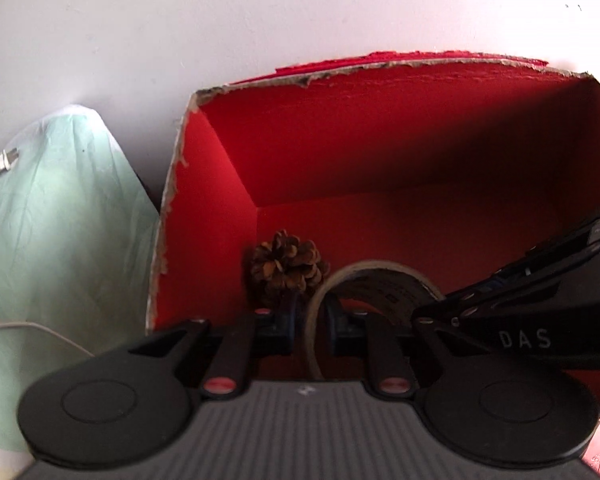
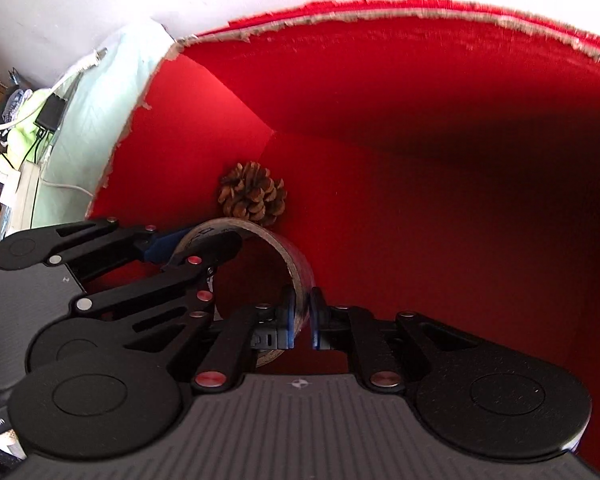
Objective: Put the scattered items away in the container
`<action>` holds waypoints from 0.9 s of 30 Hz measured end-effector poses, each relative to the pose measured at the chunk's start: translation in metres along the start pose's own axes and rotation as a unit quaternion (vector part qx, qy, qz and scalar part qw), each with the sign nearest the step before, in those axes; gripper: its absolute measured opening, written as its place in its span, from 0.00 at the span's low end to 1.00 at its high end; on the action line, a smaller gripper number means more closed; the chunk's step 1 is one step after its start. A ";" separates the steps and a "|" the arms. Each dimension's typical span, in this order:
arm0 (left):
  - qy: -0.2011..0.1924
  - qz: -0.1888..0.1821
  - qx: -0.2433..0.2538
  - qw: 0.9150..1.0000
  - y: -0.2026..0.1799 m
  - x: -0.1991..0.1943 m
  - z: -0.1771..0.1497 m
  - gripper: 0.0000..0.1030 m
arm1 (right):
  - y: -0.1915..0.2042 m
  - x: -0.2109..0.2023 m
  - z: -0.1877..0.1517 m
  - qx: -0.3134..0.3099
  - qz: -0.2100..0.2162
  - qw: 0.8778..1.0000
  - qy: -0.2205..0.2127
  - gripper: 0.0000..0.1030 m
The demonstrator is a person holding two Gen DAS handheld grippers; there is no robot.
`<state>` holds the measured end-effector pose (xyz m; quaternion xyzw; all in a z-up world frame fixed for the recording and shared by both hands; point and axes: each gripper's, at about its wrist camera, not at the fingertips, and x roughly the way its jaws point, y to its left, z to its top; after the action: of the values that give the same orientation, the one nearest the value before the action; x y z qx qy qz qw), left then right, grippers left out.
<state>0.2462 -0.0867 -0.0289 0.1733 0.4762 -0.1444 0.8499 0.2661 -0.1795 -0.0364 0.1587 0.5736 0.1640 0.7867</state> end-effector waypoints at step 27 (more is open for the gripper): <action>0.012 0.053 0.042 0.998 -0.008 -0.008 -0.009 0.27 | -0.039 0.023 0.033 0.077 0.164 0.983 0.022 0.33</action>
<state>0.2318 -0.0897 -0.0277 0.2355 0.4697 -0.1174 0.8427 0.3067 -0.2065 -0.0632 0.3074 0.5681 0.2499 0.7214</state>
